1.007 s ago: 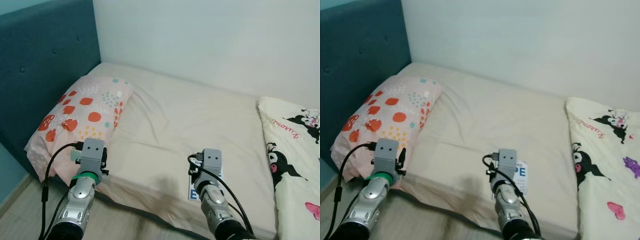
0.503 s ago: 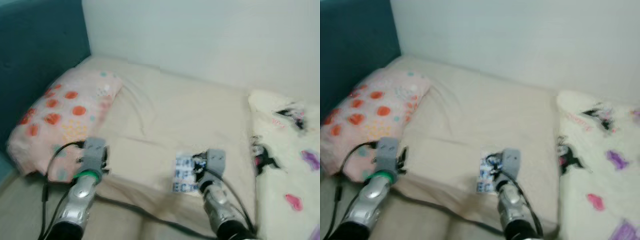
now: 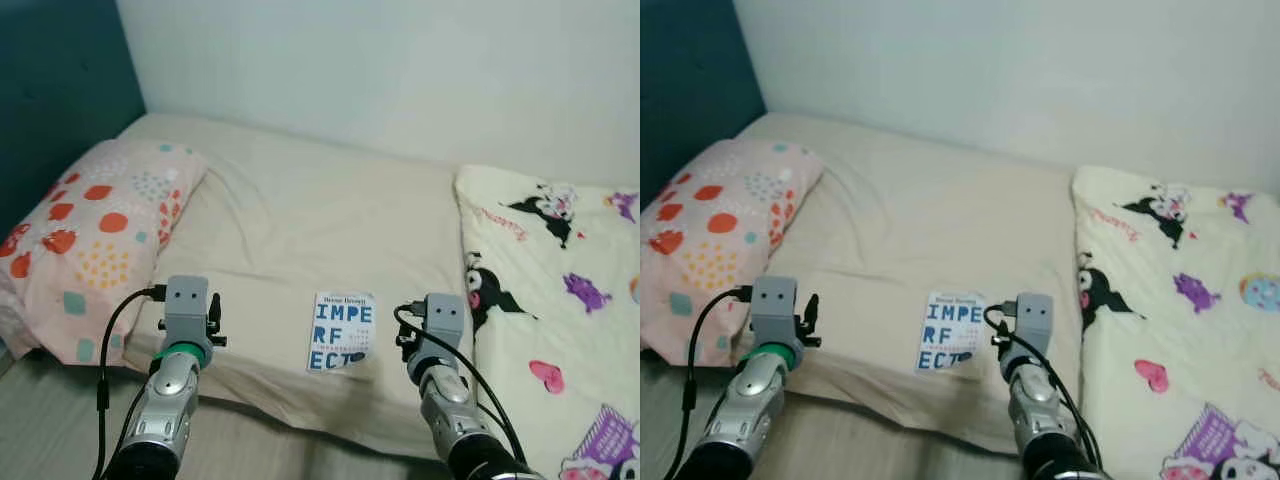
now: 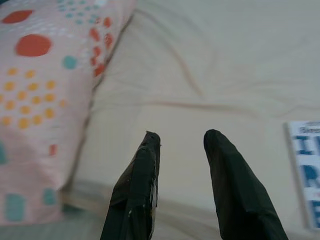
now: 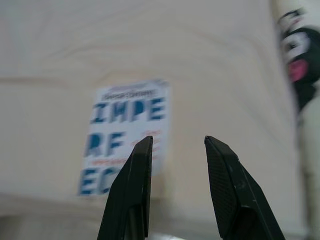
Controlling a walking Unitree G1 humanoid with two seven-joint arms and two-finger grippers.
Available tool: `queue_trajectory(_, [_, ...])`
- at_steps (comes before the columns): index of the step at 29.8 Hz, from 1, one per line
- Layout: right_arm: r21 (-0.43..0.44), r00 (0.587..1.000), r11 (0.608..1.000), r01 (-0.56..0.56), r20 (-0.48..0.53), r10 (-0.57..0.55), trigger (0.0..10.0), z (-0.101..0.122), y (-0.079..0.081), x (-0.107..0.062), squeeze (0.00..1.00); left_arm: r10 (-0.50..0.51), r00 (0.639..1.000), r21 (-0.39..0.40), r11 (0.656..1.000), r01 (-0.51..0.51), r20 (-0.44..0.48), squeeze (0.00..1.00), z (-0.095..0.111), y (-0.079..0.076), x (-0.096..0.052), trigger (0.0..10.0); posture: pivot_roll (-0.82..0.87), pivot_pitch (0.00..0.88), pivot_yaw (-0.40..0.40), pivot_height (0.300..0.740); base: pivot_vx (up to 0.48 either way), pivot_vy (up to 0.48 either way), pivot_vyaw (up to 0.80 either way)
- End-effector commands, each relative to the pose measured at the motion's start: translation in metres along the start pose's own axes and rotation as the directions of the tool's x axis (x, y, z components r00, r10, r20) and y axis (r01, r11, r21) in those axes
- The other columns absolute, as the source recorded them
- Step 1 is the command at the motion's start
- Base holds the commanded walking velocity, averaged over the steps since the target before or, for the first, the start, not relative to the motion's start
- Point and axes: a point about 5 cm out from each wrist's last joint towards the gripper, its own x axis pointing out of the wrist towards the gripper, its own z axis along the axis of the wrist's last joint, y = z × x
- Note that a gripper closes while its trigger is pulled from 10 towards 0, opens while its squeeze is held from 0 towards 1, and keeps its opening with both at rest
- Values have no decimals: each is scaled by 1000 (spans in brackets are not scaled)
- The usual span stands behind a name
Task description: Clean up the room
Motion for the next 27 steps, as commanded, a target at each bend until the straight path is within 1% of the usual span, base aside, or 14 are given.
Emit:
queue_trajectory(1, [4,1000,1000,3,-19,-3,10000,-4,-1,-1,0,9,1000,9,1000,-9,-23,0,-6,2,-3,10000,92,0,-16,740,0,0,0])
queue_trajectory(11, [37,1000,999,-2,-28,3,10000,-7,2,-2,0,4,1000,58,998,-3,-28,0,-7,7,-2,10000,93,0,-1,740,0,0,0])
queue_trajectory(19, [59,1000,998,-9,-30,11,10000,-7,4,-2,0,1,1000,59,998,1,-30,0,-7,7,-2,10000,94,0,2,736,0,0,0])
queue_trajectory(24, [75,1000,997,-13,-24,14,10000,-5,6,-1,0,-6,1000,58,998,8,-30,0,-7,4,-3,10000,92,0,7,716,0,0,0])
queue_trajectory(25, [77,1000,997,-13,-23,15,10000,-5,6,-1,0,-7,1000,58,998,9,-30,0,-7,4,-3,10000,92,0,7,711,0,0,0])
queue_trajectory(26, [82,1000,997,-12,-24,14,10000,-5,6,-1,0,-12,999,64,998,14,-31,0,-8,3,-4,10000,95,0,7,696,0,0,0])
queue_trajectory(27, [82,1000,997,-12,-24,14,10000,-5,6,-1,0,-12,999,64,998,14,-31,0,-8,3,-4,10000,95,0,7,696,0,0,0])
